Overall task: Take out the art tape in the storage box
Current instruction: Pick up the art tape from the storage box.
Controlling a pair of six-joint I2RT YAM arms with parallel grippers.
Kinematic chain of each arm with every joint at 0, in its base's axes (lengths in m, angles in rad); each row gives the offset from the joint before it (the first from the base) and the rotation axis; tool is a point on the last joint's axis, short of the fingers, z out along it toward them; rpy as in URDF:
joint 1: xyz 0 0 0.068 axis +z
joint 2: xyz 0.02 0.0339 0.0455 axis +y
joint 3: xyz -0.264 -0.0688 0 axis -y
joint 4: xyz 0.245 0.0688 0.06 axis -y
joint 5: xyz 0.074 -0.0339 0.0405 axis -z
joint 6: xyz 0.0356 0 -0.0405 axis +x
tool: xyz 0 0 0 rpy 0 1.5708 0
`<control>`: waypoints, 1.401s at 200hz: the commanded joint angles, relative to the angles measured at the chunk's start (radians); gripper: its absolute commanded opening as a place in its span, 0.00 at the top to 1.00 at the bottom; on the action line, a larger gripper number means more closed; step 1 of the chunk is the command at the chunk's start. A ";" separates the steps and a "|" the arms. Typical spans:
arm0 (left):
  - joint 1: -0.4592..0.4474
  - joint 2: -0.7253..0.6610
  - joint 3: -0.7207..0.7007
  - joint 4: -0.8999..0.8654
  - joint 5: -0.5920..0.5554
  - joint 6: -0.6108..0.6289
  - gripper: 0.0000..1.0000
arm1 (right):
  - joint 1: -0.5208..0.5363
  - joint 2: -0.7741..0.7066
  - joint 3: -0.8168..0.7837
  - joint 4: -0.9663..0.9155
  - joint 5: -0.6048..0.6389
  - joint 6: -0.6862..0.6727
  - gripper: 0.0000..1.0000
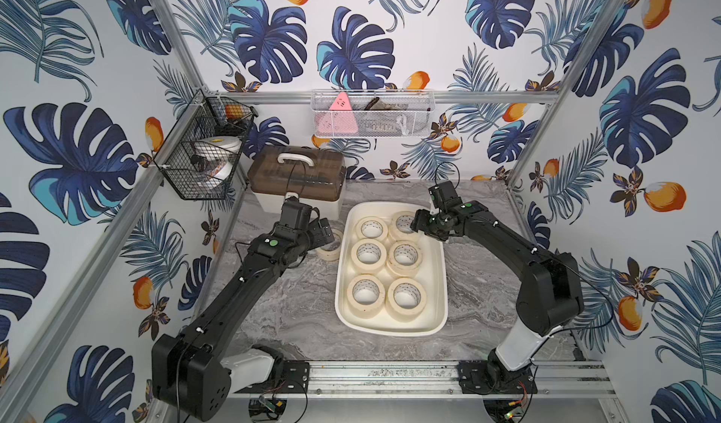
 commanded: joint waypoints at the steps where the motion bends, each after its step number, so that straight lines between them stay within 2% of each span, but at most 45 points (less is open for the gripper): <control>1: -0.001 -0.033 -0.004 -0.036 0.032 0.015 0.01 | -0.007 0.044 0.032 0.032 0.024 0.005 0.30; 77: -0.001 -0.070 -0.024 -0.032 0.045 0.022 0.01 | -0.036 0.207 0.108 0.029 0.048 -0.004 0.34; 162: 0.000 -0.064 -0.059 0.010 0.055 0.017 0.01 | -0.054 0.264 0.129 0.026 0.046 -0.020 0.45; 176: -0.001 -0.067 -0.062 0.017 0.058 0.018 0.03 | -0.056 0.264 0.132 0.027 0.040 -0.022 0.51; 240: -0.001 -0.064 -0.065 0.027 0.068 0.026 0.12 | -0.056 0.239 0.145 0.012 0.030 -0.045 0.90; 263: -0.001 -0.075 -0.058 0.025 0.065 0.035 0.12 | -0.055 0.194 0.140 0.011 0.030 -0.052 1.00; 280: 0.001 -0.084 -0.051 0.021 0.068 0.047 0.11 | -0.052 0.160 0.140 0.004 0.011 -0.060 1.00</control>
